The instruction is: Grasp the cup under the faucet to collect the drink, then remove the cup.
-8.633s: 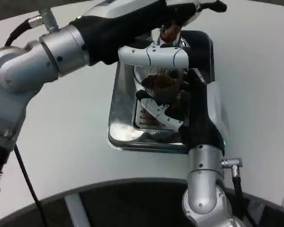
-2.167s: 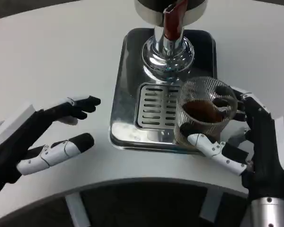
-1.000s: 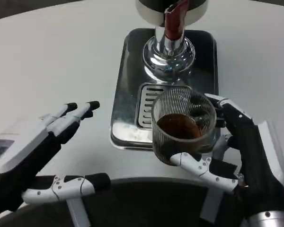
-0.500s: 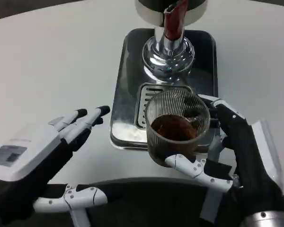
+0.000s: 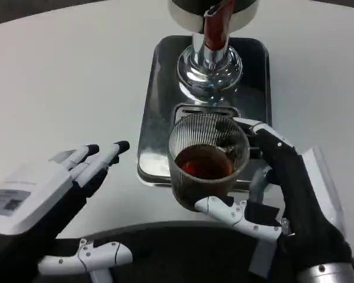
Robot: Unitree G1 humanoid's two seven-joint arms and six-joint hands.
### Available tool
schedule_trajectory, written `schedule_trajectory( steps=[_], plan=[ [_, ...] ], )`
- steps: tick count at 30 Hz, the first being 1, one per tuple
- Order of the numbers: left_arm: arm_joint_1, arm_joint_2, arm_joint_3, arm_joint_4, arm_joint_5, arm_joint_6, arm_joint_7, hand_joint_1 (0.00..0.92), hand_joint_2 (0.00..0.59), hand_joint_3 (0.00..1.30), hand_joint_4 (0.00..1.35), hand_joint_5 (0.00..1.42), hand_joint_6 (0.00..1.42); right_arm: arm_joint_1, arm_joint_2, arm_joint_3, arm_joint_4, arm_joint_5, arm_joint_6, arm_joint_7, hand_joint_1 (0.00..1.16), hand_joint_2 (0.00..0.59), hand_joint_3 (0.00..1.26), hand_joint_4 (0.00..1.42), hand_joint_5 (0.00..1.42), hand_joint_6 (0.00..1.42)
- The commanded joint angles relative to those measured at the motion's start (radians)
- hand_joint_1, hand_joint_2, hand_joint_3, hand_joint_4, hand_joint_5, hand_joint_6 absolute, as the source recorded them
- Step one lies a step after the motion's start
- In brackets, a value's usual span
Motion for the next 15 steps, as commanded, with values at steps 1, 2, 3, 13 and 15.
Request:
schedule_trajectory(
  steps=[1,2,3,13,15],
  plan=[
    [0.035,0.007,0.022,-0.031,0.003,-0.001,-0.021,0.000,0.096,0.00,0.00,0.00,0.02,-0.008,0.011,0.025,-0.036,0.002,-0.047,0.002,0.83,0.226,0.75,0.86,1.07,1.20],
    [0.039,0.008,0.026,-0.033,0.002,-0.004,-0.023,0.000,0.096,0.00,0.00,0.00,0.02,-0.009,0.012,0.028,-0.036,0.001,-0.046,0.002,0.83,0.226,0.75,0.86,1.07,1.20],
    [0.043,0.010,0.029,-0.034,0.000,-0.006,-0.025,0.000,0.096,0.00,0.00,0.00,0.02,-0.010,0.013,0.029,-0.036,0.001,-0.045,0.002,0.83,0.226,0.75,0.86,1.07,1.20],
    [0.080,0.015,0.062,-0.049,0.012,-0.004,-0.049,0.000,0.096,0.00,0.00,0.00,0.00,-0.012,0.017,0.047,-0.040,-0.009,-0.038,0.006,0.83,0.226,0.76,0.86,1.07,1.22],
    [0.082,0.014,0.065,-0.052,0.015,-0.001,-0.052,0.000,0.096,0.00,0.00,0.00,0.00,-0.011,0.018,0.049,-0.043,-0.009,-0.034,0.007,0.83,0.227,0.76,0.86,1.07,1.22]
  ],
)
